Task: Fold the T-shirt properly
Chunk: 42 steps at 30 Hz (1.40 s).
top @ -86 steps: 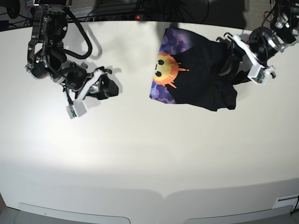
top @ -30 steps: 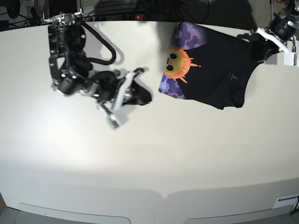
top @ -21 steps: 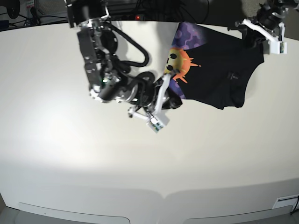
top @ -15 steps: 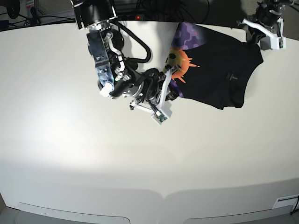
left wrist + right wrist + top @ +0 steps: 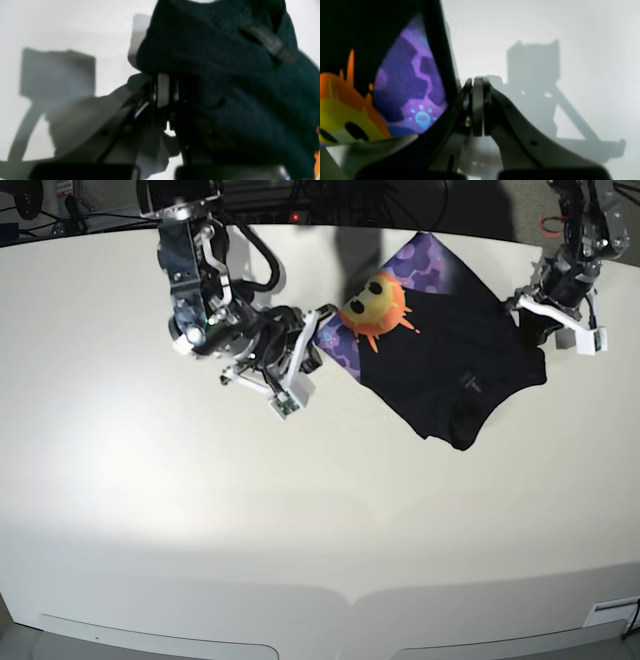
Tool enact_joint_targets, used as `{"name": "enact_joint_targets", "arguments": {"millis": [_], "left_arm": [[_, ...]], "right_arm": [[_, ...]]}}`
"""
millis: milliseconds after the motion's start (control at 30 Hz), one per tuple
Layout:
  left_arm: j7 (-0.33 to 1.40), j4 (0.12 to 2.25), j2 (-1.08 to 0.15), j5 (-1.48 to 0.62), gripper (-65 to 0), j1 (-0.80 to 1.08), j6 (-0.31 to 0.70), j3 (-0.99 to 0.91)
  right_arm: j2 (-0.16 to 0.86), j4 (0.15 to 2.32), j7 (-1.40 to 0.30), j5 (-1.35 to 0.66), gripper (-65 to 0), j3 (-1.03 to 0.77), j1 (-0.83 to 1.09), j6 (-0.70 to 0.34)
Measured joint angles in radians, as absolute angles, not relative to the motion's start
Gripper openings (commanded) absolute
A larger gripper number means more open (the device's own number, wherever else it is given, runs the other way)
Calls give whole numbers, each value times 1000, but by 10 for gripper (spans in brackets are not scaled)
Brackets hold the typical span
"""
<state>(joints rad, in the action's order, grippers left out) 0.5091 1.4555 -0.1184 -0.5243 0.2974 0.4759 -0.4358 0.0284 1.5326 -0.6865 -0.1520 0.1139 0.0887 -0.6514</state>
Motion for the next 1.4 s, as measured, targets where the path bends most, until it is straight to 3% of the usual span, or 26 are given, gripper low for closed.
{"name": "enact_joint_targets", "arguments": {"millis": [233,367,567,767,933,1133,1400], "left_arm": [[527,1389,-51,-510,-650,200,545,-438],[530,1387,6,-398,-650,145,550,-432],[523,1382,22,-332,-650,96,549,-289],[430,1380,19,-199,-650,49,427,-227],[418,1382,-40,-215,-650,22,426,-229],[478,1454,-115,-366,-650,102,422,-225],[455,1733,-251,-494,-650,432,424,-228]], "right_arm": [[28,1629,-599,-152,-650,72,253,-651],[27,1644,-560,-155,-650,72,307,-651],[27,1644,-538,-159,-650,72,327,-651],[27,1645,-527,-159,-650,56,327,-651],[25,1655,-513,-155,-650,-10,327,-651],[25,1771,-521,-141,-650,-141,354,-651],[25,1938,-532,-204,-650,-244,543,-678]]}}
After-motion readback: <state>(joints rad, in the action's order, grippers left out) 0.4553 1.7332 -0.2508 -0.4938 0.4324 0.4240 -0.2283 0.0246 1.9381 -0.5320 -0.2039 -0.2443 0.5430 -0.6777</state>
